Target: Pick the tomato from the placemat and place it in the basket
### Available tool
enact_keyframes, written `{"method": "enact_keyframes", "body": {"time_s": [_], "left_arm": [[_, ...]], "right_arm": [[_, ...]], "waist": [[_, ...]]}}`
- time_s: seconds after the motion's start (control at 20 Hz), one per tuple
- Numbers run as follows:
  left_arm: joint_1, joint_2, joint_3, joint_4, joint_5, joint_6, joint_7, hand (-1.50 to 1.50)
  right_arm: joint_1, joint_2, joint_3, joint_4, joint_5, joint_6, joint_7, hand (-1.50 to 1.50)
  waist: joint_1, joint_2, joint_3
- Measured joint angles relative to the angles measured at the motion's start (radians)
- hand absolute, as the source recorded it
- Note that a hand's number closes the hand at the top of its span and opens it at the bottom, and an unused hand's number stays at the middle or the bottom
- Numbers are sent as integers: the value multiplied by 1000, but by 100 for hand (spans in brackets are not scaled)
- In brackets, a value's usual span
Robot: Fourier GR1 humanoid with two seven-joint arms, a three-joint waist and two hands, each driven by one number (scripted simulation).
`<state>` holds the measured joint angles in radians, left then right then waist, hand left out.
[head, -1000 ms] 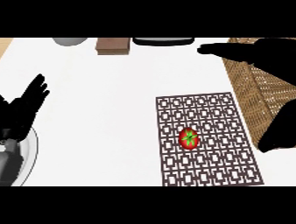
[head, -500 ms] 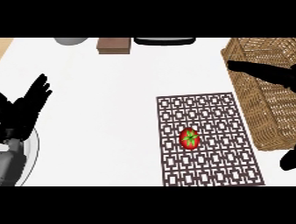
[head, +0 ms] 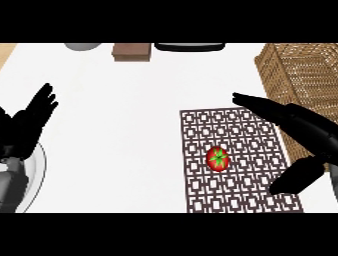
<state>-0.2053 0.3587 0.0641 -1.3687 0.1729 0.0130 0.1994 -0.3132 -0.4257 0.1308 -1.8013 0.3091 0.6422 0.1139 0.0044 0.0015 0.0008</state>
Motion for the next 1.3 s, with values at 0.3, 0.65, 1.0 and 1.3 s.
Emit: {"method": "enact_keyframes", "body": {"time_s": [0.3, 0.65, 1.0, 1.3], "left_arm": [[2, -8, 14, -7, -12, -7, 3, 0], [-4, -34, 25, 2, -36, -12, 1, 0], [-5, -53, 38, -7, -61, -21, 13, 0], [4, -49, 68, -16, -67, -59, 9, 0]], "right_arm": [[20, 126, 64, 136, 111, -132, -115, -150], [-20, 199, 129, 322, 264, -204, -167, -150], [-22, 187, 124, 409, 348, -189, -233, -150], [-21, 199, 98, 453, 390, -189, -299, -150]], "waist": [[1, 0, 0], [1, 0, -1], [-2, -1, -1], [-2, -1, -1]]}}
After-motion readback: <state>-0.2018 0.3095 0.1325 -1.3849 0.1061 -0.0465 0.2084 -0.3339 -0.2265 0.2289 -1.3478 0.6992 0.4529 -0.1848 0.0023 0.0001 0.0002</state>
